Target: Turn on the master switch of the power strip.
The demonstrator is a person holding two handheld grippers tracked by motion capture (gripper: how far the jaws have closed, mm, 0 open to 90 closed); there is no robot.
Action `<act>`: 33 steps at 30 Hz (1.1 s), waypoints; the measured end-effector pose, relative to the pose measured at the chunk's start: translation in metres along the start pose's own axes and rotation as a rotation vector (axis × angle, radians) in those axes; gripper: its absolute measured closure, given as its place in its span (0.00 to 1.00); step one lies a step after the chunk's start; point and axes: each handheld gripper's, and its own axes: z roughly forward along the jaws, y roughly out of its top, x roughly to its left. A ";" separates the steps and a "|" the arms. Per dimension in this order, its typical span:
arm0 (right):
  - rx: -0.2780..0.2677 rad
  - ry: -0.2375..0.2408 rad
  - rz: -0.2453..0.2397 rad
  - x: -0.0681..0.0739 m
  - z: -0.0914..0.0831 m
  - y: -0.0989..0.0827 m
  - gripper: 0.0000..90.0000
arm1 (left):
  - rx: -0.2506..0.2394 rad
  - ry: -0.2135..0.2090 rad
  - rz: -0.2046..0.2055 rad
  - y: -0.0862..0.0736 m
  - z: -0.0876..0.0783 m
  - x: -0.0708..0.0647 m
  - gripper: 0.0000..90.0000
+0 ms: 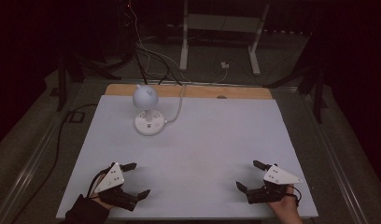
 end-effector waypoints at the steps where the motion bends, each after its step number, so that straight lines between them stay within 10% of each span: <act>1: 0.000 0.002 -0.001 0.000 0.000 0.000 0.00 | 0.002 -0.002 0.001 0.000 0.001 0.000 0.00; 33: -0.023 0.006 0.004 0.005 0.000 0.005 0.00 | 0.046 -0.029 0.013 0.005 0.005 -0.004 0.00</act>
